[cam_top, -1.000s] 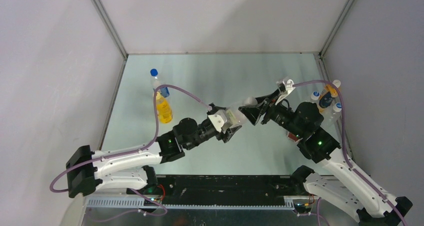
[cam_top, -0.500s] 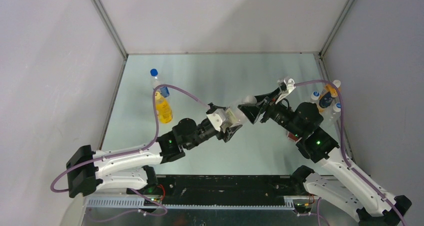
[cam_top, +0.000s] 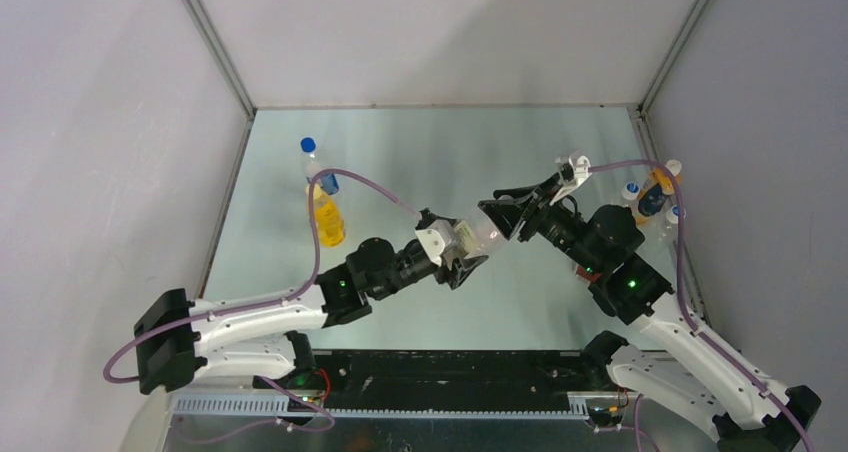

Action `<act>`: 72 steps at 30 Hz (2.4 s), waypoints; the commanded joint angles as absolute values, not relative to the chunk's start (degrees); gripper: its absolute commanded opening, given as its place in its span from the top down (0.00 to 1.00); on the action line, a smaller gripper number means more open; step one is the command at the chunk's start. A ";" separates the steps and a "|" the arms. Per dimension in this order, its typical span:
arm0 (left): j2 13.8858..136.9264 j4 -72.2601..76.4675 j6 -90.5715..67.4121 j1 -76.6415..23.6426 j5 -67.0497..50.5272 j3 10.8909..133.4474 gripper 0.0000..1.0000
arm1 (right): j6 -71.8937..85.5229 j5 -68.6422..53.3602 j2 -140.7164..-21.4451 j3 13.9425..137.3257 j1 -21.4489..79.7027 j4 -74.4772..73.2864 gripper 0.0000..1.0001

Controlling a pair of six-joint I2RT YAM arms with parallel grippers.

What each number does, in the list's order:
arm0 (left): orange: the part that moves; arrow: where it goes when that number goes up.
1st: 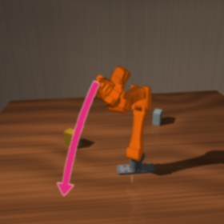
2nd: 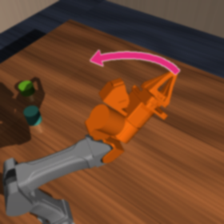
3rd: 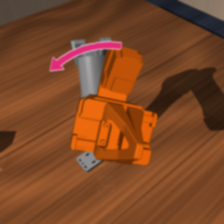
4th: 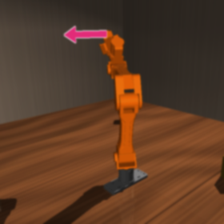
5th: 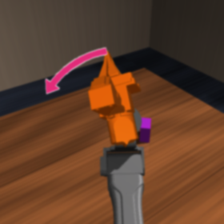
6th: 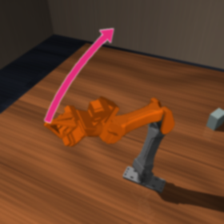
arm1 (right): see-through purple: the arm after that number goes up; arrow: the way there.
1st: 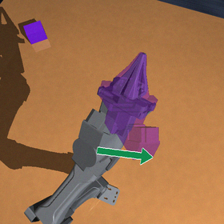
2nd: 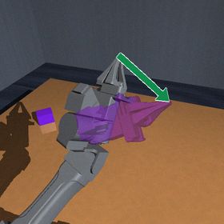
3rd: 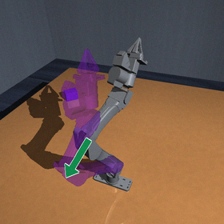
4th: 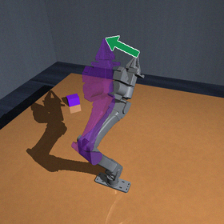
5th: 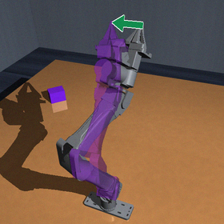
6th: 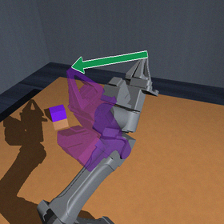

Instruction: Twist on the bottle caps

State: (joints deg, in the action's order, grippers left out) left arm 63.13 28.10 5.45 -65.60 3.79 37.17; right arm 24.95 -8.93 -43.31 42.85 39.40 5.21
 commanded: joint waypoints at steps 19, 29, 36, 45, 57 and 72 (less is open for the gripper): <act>59.99 29.56 0.63 -64.86 11.47 33.53 0.00 | 1.71 8.42 -38.51 46.27 37.53 -14.61 1.00; 57.16 26.93 -2.29 -62.21 13.27 31.99 0.00 | 0.57 14.56 -36.77 39.65 30.89 -11.82 1.00; 57.58 27.12 -2.69 -62.06 12.79 31.99 0.00 | 0.50 16.90 -36.56 34.89 29.10 -6.88 1.00; 57.42 27.15 -2.72 -61.83 12.78 31.86 0.00 | 4.49 16.72 -36.37 32.10 27.93 -7.23 0.96; 57.19 27.11 -2.72 -61.70 12.65 31.77 0.00 | 5.82 16.69 -33.95 30.74 27.80 -8.91 0.62; 52.91 16.69 1.33 -53.49 14.04 40.18 0.00 | 3.75 19.24 -24.43 35.80 27.72 -10.11 0.01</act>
